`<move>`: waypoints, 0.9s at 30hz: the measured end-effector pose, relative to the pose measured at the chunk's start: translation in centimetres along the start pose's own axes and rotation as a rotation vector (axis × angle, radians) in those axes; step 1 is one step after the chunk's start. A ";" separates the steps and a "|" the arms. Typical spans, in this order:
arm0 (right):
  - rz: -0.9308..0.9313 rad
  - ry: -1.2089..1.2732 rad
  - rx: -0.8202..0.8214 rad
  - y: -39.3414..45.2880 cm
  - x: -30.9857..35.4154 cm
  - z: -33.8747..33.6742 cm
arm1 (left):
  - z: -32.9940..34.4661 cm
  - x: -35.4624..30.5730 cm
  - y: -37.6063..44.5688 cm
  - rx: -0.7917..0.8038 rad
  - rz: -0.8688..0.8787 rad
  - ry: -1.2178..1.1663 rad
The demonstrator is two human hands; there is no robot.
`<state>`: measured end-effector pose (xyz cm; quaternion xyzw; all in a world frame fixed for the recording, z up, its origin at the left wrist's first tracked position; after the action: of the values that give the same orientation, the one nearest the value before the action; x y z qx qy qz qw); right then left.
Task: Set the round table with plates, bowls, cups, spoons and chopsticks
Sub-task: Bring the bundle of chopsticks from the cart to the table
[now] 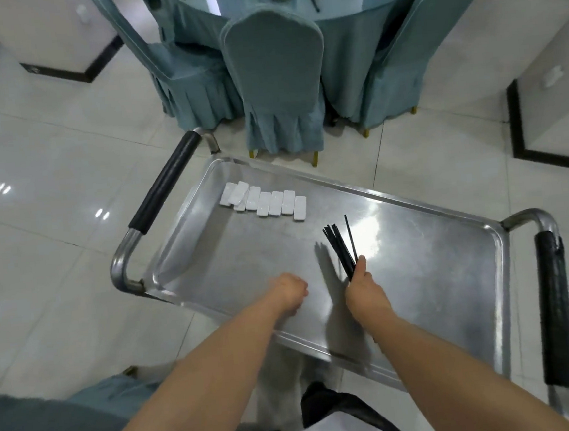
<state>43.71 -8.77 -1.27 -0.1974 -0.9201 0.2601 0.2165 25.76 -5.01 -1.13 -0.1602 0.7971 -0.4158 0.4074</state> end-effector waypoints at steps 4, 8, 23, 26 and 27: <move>-0.154 0.059 -0.106 -2.4 4.5 -0.5 | -2.9 0.8 -2.8 -0.032 0.052 -0.061; -0.406 0.098 -0.097 -6.4 12.7 0.5 | -7.4 3.7 -7.7 0.002 0.070 -0.425; -1.106 -0.026 0.356 -30.3 43.2 18.7 | -28.9 31.1 -25.8 -0.607 0.313 -1.390; -1.170 -0.063 0.512 -35.1 46.6 22.7 | -30.7 37.3 -29.7 -0.750 0.283 -1.511; -1.185 -0.106 0.550 -36.6 47.5 24.0 | -30.9 39.1 -30.8 -0.805 0.268 -1.556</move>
<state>-16.86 -24.39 14.87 0.4187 -0.7824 0.3318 0.3200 -25.11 -30.43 13.08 -0.4343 0.3920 0.1743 0.7921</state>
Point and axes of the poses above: each hand's wrist, its own y-axis towards the middle knuckle, its own z-axis out of the palm, x = y × z, the point moved 4 cm from there along y, towards the middle knuckle, and after that the axes turned 3 degrees about y, right-handed, at the moved point
